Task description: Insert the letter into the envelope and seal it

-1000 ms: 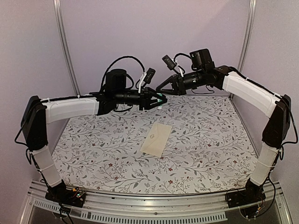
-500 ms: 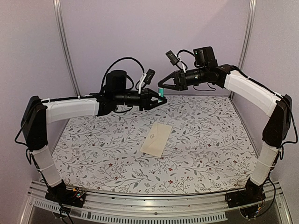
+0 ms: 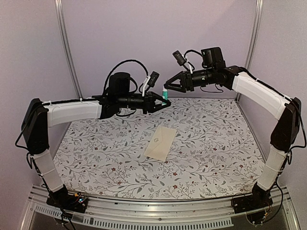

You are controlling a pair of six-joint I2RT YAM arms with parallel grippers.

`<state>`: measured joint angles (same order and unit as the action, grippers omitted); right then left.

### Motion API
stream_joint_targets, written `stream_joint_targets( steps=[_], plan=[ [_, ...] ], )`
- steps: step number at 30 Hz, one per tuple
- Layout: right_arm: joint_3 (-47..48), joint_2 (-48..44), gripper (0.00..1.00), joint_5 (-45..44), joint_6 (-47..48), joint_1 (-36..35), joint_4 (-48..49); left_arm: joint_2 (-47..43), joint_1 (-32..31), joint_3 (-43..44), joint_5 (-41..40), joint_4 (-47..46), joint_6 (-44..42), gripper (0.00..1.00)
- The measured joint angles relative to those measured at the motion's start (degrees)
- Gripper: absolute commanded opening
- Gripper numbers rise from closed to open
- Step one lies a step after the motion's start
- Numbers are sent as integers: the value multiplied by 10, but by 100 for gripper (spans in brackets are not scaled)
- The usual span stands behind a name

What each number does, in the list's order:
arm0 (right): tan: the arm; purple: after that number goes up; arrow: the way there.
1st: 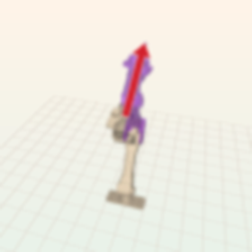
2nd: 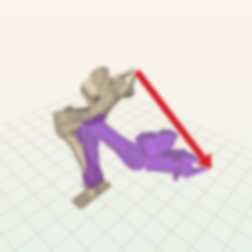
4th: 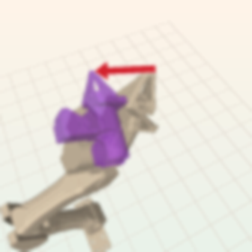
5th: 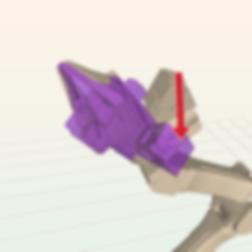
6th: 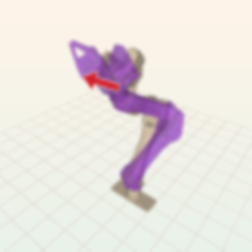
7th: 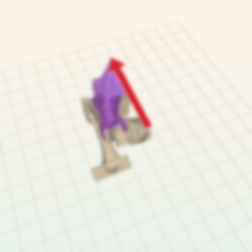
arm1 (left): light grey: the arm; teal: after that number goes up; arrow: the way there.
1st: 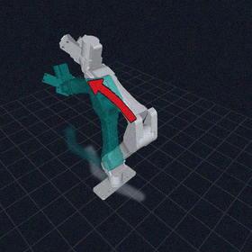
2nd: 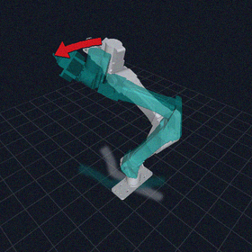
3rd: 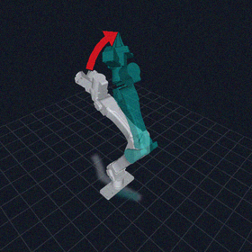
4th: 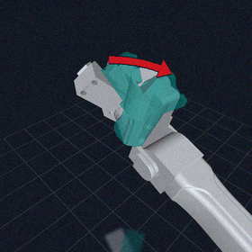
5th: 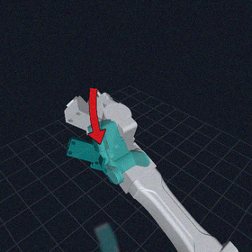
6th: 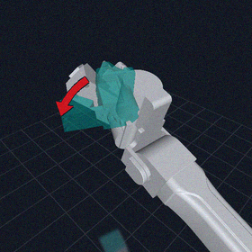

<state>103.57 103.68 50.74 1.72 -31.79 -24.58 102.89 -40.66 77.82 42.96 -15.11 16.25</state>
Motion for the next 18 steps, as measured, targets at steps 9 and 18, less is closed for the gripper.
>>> stream_joint_targets(
  steps=[9, 18],
  plan=[
    [-76, -86, 61, -106, 140, 140, -90, 12, 2, 9, -15, 65, -27, 10],
    [-120, -86, 59, -256, 289, 155, -219, 29, 2, 24, -17, 125, -52, 9]
  ],
)
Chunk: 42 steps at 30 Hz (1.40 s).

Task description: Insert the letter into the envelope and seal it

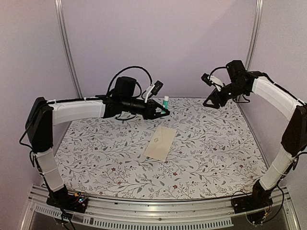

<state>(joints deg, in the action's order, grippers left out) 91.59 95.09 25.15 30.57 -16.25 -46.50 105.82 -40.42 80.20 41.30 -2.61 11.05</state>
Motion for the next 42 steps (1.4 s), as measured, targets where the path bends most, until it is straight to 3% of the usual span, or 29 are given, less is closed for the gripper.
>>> stream_joint_targets(
  steps=[6, 12, 28, 42],
  plan=[
    [-55, 45, 53, -86, 37, -1, -41, 2, 0, 7, 0, 14, -6, 8],
    [-77, 106, 53, -139, 57, -1, -68, 9, 0, 14, -3, 19, -5, 9],
    [-54, 208, 49, -181, 62, -39, -85, 16, 0, 18, -18, 45, -3, 9],
    [-38, 238, 30, -188, 50, -39, -102, 18, 3, 18, -21, 49, 1, 9]
  ],
)
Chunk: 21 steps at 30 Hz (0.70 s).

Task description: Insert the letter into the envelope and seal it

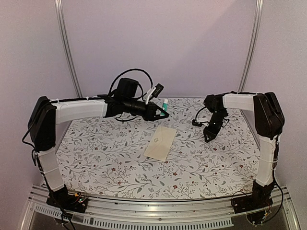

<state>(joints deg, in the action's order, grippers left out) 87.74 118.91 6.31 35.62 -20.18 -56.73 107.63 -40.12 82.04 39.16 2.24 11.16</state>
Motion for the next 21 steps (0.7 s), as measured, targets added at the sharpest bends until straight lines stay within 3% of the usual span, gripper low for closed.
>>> stream_joint_targets(
  steps=[10, 21],
  plan=[
    [12, 7, 23, 0, -2, -1, -9, 17, 5, 0, 5, 0, 9, 9],
    [28, 15, 6, 0, -3, -3, -14, 18, 10, 0, 11, -1, 16, 9]
  ],
)
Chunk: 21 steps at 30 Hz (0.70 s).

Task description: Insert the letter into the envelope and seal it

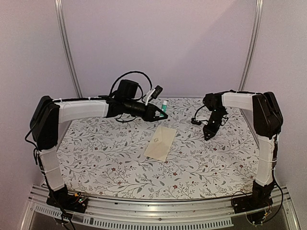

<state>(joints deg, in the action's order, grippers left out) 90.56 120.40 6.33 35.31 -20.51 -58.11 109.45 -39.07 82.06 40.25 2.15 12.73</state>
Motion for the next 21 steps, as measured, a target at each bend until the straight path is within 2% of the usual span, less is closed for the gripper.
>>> stream_joint_targets(
  steps=[5, 9, 17, 21],
  plan=[
    [13, 1, 3, 2, 0, -1, -11, 4, 4, 1, 3, -1, 2, 9],
    [60, 1, 3, 35, 1, -1, -34, 5, 7, 1, 3, 7, -16, 9],
    [261, -1, 4, 217, 17, -2, -90, 4, 9, 0, -14, 87, -133, 3],
    [311, -1, 4, 317, 28, -10, -120, 0, 9, -5, -41, 134, -197, 0]
  ],
)
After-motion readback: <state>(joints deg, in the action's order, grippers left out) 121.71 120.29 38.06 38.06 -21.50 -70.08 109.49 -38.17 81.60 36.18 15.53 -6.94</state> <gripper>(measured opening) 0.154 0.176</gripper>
